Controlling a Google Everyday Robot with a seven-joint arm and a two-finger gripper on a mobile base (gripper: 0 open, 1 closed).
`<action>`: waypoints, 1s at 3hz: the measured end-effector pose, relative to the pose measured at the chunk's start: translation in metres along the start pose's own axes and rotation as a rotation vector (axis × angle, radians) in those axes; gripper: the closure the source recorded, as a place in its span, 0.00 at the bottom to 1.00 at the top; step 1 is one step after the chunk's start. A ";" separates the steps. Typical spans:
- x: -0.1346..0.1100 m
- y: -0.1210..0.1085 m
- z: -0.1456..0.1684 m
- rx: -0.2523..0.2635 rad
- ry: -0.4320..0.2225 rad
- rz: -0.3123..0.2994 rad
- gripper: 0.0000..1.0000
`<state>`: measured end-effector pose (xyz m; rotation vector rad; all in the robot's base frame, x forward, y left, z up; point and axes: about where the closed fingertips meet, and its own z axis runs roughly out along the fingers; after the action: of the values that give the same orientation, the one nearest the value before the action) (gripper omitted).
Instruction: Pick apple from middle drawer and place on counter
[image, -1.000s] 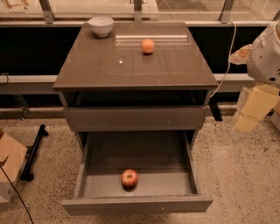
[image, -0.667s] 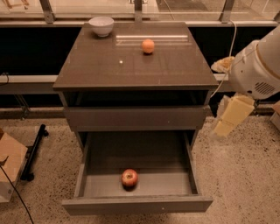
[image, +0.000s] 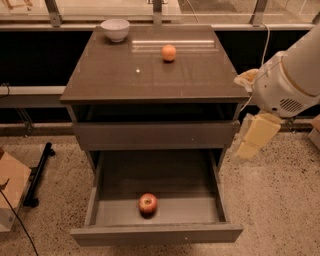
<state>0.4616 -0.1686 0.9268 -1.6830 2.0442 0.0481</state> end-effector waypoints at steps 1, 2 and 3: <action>-0.006 0.010 0.041 -0.037 -0.060 0.005 0.00; -0.013 0.010 0.086 -0.061 -0.138 0.018 0.00; -0.013 0.013 0.135 -0.126 -0.246 0.049 0.00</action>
Offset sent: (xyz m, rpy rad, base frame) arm 0.0412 0.0643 -0.1138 0.2344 0.0347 0.0603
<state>0.4978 -0.1092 0.8102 -1.6104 1.9308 0.3887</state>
